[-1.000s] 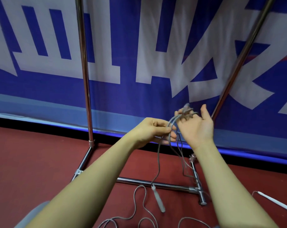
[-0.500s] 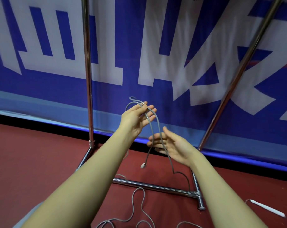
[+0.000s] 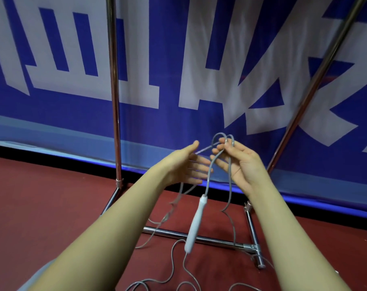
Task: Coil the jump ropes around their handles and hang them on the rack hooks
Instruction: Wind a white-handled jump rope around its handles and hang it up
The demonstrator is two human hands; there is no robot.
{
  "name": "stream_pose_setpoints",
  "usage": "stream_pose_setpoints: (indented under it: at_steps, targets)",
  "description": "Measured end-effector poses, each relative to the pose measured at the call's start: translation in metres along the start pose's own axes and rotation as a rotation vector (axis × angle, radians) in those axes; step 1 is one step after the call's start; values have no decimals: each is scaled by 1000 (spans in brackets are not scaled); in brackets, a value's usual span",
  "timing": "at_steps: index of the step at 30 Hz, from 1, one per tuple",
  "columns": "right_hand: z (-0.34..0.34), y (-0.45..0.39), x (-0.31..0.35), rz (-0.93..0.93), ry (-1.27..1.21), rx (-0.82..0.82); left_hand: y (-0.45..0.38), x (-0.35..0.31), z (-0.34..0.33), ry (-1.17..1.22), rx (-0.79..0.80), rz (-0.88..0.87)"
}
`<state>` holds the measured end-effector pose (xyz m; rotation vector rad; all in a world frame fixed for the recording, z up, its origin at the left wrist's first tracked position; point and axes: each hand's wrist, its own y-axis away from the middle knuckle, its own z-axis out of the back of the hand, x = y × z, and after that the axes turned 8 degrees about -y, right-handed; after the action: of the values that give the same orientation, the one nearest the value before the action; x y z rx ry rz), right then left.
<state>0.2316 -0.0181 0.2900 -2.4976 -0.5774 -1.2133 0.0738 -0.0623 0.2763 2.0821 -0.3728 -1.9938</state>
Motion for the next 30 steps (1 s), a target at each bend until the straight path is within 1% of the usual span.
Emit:
stream_pose_setpoints:
  at_steps: [2, 4, 6, 8, 10, 11, 13, 16, 18, 21, 23, 25, 28, 30]
  targets:
    - [4, -2, 3, 40, -91, -51, 3, 1, -4, -73, 173, 17]
    - [8, -4, 5, 58, -146, -79, 5, 3, -7, -76, 258, -25]
    - [8, -4, 6, 71, -196, -107, 4, 8, -10, -132, 230, -138]
    - [7, -4, 8, 81, -268, -135, 1, 11, -14, -223, 135, -272]
    - [4, -4, 9, 78, -362, -161, 0, 13, -19, -288, 61, -324]
    - [3, -3, 10, 72, -410, -176, 0, 14, -22, -321, 58, -323]
    - [1, -3, 13, 59, -502, -200, -1, 18, -30, -324, 106, -264]
    - [2, -3, 15, 61, -581, -214, -2, 20, -35, -187, 230, -162]
    - [3, -3, 16, 60, -605, -218, -1, 20, -34, -158, 293, -162]
    - [7, -6, 16, 53, -614, -217, 3, 19, -34, -205, 334, -204]
    - [11, -8, 14, 41, -564, -219, 3, 19, -33, -232, 316, -227]
    - [18, -10, 11, 14, -461, -232, 3, 18, -32, -198, 235, -241]
    - [28, -10, 8, -72, -318, -193, 3, 11, -25, -28, 76, -278]
    - [32, -9, 3, -169, -148, -135, 3, 3, -19, 98, -5, -315]
